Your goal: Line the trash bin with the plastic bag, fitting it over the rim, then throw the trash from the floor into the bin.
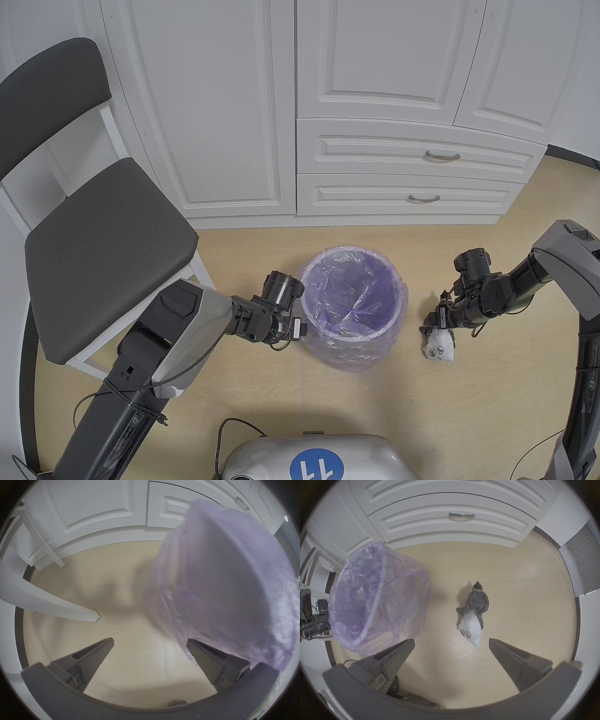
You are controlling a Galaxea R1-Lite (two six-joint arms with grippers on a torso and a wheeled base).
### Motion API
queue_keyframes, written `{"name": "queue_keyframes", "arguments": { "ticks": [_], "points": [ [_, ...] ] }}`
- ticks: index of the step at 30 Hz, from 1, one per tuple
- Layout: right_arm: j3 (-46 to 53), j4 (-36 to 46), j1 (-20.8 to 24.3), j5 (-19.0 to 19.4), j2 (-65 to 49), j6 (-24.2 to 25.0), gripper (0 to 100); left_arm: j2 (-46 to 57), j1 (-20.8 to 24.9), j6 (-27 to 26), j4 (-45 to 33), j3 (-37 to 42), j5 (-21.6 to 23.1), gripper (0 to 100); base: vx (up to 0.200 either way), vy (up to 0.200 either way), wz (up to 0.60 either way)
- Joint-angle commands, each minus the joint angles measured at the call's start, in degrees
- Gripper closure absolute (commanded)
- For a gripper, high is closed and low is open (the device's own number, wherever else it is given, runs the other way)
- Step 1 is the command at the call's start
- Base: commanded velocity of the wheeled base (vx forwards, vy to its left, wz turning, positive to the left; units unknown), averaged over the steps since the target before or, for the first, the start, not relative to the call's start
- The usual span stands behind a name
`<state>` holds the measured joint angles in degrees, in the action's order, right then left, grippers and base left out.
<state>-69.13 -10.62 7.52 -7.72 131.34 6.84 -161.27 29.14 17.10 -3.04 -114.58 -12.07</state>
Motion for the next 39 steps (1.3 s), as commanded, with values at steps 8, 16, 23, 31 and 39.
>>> {"name": "queue_keyframes", "arguments": {
  "ticks": [8, 16, 23, 31, 39],
  "points": [
    [0.9, 0.0, 0.9, 4.2, 0.4, 0.1, 0, 0.7, -1.9, 0.0, -3.1, 0.0, -0.5, 0, 0.0, 0.0, 0.0],
    [4.5, -6.0, 6.4, 6.4, 4.0, 0.3, 0, 14.1, -0.5, -0.3, -3.9, 15.4, 0.8, 0, 0.0, 0.0, 0.0],
    [1.9, -12.9, 9.0, 6.5, 11.7, 4.6, 0, 18.4, 0.2, -0.8, 5.8, 26.3, 2.2, 0, 0.0, 0.0, 0.0],
    [0.8, -15.9, 9.6, 7.0, 14.2, 7.6, 0, 19.6, 0.0, -0.8, 10.5, 30.1, 5.1, 0, 0.0, 0.0, 0.0],
    [3.2, -16.0, 14.1, 6.9, 13.3, 7.5, 0, 16.6, 0.7, -0.9, 14.5, 27.9, 7.8, 0, 0.0, 0.0, 0.0]
  ]
}}
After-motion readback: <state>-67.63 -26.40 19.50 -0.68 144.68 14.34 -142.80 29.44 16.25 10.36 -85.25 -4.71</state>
